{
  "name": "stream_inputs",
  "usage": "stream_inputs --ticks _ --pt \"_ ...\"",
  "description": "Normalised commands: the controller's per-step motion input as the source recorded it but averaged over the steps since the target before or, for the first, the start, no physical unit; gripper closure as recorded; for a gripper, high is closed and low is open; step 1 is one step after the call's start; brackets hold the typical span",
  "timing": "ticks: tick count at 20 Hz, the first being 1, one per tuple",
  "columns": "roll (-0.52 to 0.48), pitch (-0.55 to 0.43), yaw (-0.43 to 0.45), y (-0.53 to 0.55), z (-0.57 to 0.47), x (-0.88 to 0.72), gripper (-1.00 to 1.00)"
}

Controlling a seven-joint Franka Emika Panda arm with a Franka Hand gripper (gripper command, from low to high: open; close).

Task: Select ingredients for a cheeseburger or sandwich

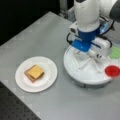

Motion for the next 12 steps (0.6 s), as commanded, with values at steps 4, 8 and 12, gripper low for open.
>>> stream_inputs --ticks 4,8,12 --pt "-0.065 -0.224 -0.075 0.17 -0.15 -0.21 -1.0" --pt "-0.05 -0.217 -0.072 0.12 -0.15 -0.21 -1.0" --pt "-0.046 -0.207 -0.048 0.07 -0.13 -0.22 -1.0"
